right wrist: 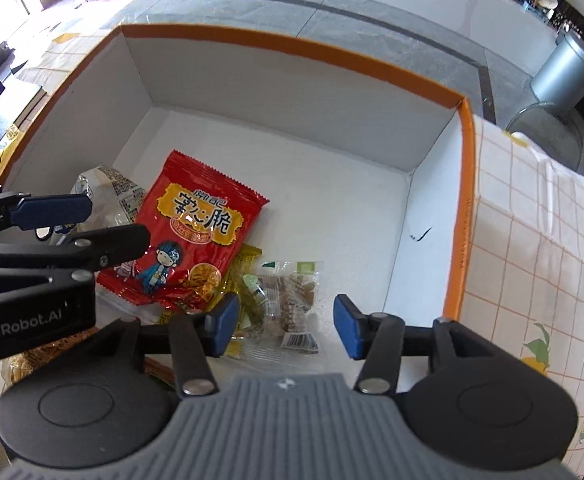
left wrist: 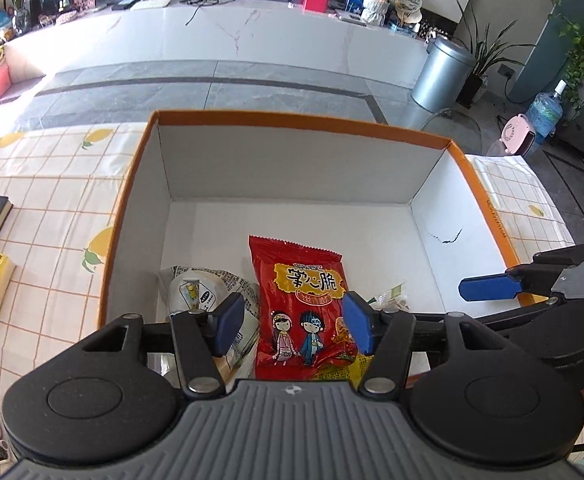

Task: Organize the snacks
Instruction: 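Withdraw both tools from the box toward the remaining snacks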

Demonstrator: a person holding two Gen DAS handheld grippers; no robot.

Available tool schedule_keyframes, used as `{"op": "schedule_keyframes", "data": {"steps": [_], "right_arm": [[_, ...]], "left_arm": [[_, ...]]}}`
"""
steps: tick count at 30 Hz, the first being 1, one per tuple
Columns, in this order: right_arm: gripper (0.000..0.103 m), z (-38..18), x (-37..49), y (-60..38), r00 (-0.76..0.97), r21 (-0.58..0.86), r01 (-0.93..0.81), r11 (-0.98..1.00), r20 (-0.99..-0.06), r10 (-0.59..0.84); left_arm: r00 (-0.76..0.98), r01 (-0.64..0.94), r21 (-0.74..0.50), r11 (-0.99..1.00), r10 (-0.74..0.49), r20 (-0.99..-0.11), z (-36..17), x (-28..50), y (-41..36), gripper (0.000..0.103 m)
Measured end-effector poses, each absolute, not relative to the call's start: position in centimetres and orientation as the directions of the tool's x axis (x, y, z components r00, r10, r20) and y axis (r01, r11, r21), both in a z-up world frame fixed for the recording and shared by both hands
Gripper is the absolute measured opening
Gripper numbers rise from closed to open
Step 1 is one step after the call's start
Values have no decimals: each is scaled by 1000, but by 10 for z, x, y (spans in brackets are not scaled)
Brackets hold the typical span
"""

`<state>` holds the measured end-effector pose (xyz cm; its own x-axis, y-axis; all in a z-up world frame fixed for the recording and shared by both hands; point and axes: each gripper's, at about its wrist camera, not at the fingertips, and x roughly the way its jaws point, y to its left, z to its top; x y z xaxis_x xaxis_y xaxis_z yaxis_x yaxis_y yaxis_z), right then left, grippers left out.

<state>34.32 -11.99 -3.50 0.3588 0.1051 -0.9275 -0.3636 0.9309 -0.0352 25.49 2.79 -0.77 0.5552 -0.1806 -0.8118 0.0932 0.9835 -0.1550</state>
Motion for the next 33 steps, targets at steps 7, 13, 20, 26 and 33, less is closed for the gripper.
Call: {"op": "schedule_keyframes", "data": {"steps": [7,13,20,26,33], "right_arm": [[56,-2,280,-132,544,-113,-375,920,-830,120],[61,15,225,-140,654,-135,-373,918,-741,156],[61,6,172,-148,687,-60,-351,935,-694,213],[61,-15,125,-151,728,-8,-294,956,-651,218],[61,-48,90,-149,743,3,-253,968,-640,196]], "left_arm": [[648,126,-111,986,-166,-743,21,210,18,72],[686,132,-107,985,-169,-708,32,174,19,72],[697,137,-115,984,-178,-695,32,134,20,73],[689,116,-155,981,-192,-698,12,101,26,73],[685,112,-141,984,-179,-706,-18,77,38,73]]}}
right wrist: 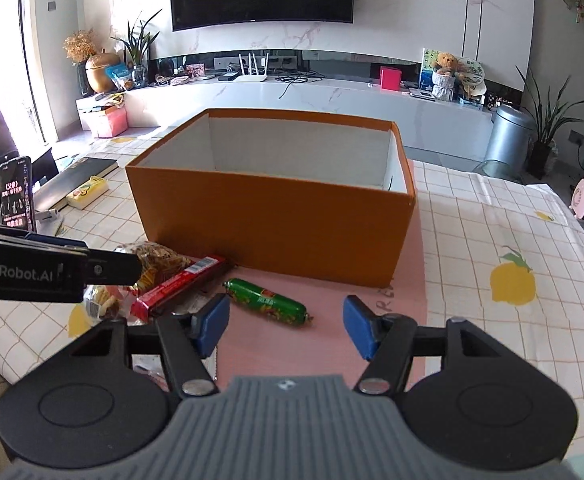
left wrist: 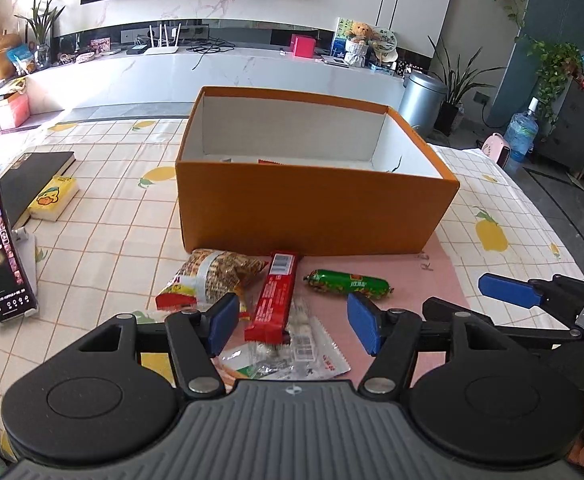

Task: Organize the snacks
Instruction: 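Withdraw both tools from the box toward the remaining snacks, then grasp the red wafer bar with left tool while right tool grasps green sausage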

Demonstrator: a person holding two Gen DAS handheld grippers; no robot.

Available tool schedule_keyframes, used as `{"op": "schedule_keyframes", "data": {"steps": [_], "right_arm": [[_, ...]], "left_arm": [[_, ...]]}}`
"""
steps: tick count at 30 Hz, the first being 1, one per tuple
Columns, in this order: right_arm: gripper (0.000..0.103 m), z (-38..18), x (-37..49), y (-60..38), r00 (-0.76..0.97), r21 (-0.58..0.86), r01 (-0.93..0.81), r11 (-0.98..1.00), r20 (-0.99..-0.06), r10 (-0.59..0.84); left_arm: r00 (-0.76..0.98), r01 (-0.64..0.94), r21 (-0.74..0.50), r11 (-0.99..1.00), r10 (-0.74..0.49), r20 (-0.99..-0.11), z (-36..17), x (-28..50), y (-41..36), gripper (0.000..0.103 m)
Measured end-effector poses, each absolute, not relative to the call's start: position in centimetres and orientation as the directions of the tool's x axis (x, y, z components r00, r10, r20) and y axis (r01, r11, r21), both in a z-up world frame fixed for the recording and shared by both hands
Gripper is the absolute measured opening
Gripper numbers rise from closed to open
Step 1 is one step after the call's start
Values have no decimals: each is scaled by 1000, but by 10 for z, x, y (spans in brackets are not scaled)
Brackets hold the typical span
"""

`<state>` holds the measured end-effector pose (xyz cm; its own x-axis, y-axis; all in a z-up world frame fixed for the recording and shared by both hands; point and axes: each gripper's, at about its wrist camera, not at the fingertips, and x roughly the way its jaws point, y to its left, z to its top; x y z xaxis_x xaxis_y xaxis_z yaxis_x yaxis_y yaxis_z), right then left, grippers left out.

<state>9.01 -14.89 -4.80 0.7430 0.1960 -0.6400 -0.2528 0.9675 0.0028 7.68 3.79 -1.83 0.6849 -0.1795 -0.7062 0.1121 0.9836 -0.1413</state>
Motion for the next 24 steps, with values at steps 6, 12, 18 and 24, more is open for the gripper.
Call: {"op": "schedule_keyframes", "data": {"steps": [6,12,18,24], "right_arm": [[61,-74,81,-145,723,14,-255,967,-661,200],[61,-88,89,-143,711,9,-286,958,-669,218],[61,-96,109,-135,686,-60,-384,921,-686,242],[53,-104,134,-130,658,-123,-501,856,-697,285]], "left_arm": [[676,106,-140,985,-174,-716,-40,66,48,73],[675,112,-166,980,-197,-711,-50,71,52,73],[641,172,-145,974,-222,-735,-53,91,40,68],[583,234,-97,967,-219,-782,-58,121,26,58]]}}
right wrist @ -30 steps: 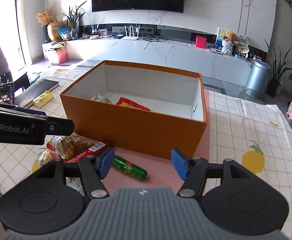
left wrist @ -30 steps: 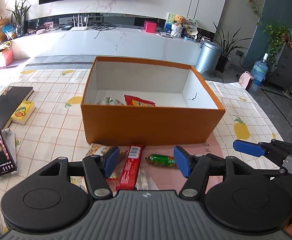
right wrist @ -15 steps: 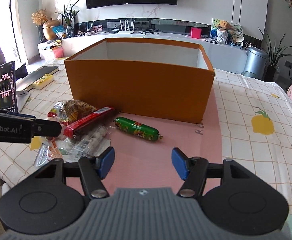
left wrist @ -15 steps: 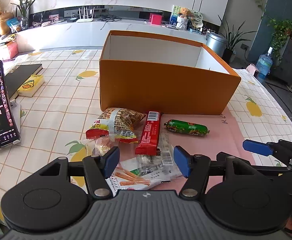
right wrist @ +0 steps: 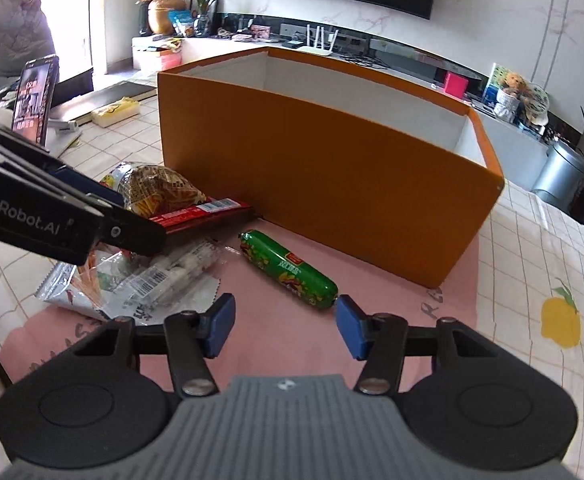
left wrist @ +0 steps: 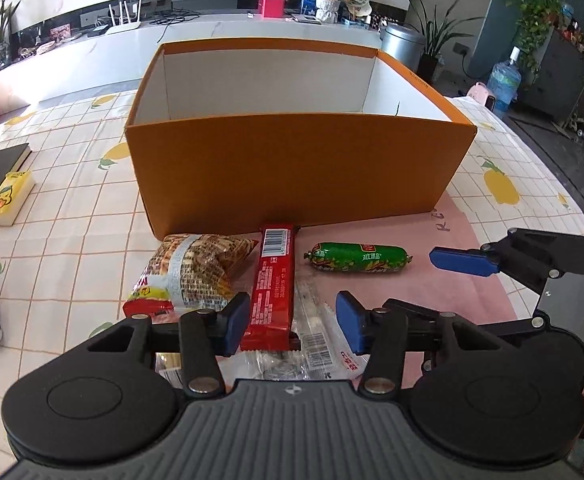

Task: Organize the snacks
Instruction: 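Grasp the red wafer bar with left tool while right tool grasps green sausage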

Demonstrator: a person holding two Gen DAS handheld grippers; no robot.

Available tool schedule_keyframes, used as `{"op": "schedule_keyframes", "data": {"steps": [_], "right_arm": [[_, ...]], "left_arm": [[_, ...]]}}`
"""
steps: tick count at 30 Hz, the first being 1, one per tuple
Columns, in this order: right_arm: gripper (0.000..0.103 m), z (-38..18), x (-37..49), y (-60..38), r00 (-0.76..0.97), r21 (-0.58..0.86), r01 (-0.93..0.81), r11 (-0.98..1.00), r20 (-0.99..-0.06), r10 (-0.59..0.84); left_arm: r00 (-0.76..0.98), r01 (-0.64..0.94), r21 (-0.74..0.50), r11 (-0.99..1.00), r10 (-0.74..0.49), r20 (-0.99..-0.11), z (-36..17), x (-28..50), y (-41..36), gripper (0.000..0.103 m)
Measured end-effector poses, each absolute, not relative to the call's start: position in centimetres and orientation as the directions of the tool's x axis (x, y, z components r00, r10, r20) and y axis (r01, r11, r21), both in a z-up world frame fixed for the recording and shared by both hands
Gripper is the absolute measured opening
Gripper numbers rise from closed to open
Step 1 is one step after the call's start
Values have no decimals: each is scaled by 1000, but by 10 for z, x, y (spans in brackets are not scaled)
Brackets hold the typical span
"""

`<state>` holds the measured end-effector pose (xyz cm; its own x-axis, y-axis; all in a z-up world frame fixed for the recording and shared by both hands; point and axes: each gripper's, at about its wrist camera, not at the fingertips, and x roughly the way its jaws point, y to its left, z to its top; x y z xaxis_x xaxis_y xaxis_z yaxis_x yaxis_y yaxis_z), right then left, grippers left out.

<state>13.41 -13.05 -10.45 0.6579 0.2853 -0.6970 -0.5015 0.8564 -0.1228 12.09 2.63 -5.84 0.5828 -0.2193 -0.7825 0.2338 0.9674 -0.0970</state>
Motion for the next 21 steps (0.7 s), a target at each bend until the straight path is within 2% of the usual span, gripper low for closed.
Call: {"op": "schedule_keyframes", "data": {"steps": [5,10,13,16,21], "right_arm": [[50,-111,158,-129,644,-152,-557,816,-699,310],[50,-120,182,-130,601,-97,-583,807,-720,347],[42,-123,189,-134,579,-38,-566,824,-730,363],[24,-121,189,-140,540,28,-554,832,-748,385],[20,-118,179,-152,483,153,-518,842,-760,435]], "left_arm": [[526,248,-73,966,-198,-827,-64,143,20,54],[477,236,-52,970,-162,-864,-69,158,16,52],[450,235,-37,971,-143,-882,-73,165,12,50],[430,227,-30,973,-128,-894,-77,169,10,49],[421,202,-38,979,-122,-899,-78,176,7,44]]}}
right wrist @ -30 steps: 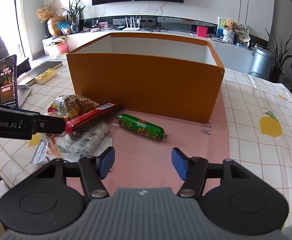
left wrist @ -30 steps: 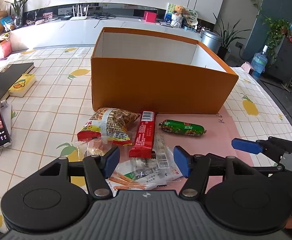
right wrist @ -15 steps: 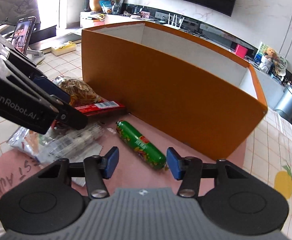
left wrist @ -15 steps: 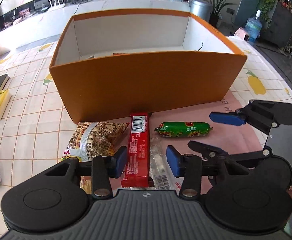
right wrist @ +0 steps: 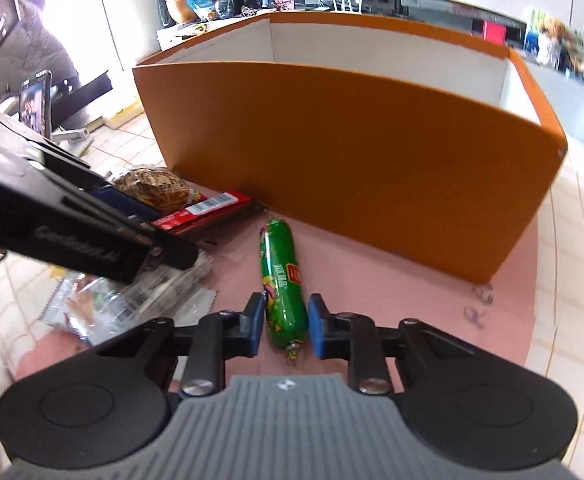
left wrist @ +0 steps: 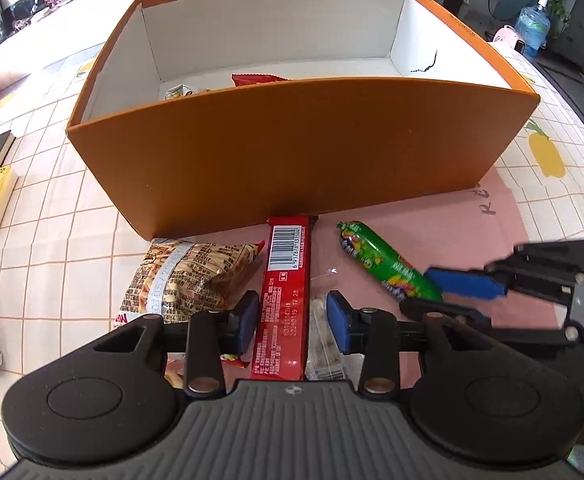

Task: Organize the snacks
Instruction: 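Grasp the red wafer bar with left tool while right tool grasps green sausage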

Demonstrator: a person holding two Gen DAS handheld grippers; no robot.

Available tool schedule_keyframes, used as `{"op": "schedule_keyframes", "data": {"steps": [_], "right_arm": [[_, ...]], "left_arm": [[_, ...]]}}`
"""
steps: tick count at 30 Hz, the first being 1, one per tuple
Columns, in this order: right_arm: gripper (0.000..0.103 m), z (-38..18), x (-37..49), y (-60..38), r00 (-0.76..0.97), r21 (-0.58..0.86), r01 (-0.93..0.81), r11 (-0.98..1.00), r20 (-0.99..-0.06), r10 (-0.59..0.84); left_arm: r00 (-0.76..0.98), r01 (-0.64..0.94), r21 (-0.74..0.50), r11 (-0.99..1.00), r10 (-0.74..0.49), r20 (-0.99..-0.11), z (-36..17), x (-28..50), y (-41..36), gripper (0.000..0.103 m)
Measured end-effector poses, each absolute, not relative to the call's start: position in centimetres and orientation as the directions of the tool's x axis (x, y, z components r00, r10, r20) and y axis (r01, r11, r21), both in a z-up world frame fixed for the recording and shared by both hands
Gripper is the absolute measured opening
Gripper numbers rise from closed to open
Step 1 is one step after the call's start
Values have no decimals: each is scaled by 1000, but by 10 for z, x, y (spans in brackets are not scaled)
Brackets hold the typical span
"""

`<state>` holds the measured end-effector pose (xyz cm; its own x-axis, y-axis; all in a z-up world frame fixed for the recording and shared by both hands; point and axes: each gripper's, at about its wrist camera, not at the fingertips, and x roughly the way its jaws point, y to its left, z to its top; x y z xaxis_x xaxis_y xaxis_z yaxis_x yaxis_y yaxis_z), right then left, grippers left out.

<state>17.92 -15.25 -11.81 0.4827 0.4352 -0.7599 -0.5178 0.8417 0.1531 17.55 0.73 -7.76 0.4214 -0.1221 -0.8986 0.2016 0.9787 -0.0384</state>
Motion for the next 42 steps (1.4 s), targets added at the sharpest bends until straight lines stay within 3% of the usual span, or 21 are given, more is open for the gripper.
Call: {"op": "schedule_keyframes", "data": {"steps": [3,6,16,21,24,28,42], "right_arm": [[22,-117,176,-153,502,162,-517,841,-738,451],[32,-117,182,-143,519,145,-531,835,-723,456],[30,-124,192,-136,497,164,-549,819,-724,478],[20,-124,194,-134,485,182,-550,816,-726,488],[20,-122,194,-136,486,179,-544,820,-730,481],[20,-121,193,-139,488,175,-524,834,-741,462],[20,-108,171,-164,541,170,-387,906,-754,372]], "left_arm": [[413,204,-37,978,-121,-903,-77,181,5,43],[405,208,-13,978,-98,-909,-79,188,1,43],[380,190,-24,981,-96,-920,-87,205,0,43],[356,176,-2,984,-66,-932,-92,211,-2,43],[356,194,4,981,-67,-932,-93,212,-6,32],[362,187,-7,982,-76,-929,-94,211,-8,27],[532,125,-147,981,-191,-825,-51,152,8,27]]}}
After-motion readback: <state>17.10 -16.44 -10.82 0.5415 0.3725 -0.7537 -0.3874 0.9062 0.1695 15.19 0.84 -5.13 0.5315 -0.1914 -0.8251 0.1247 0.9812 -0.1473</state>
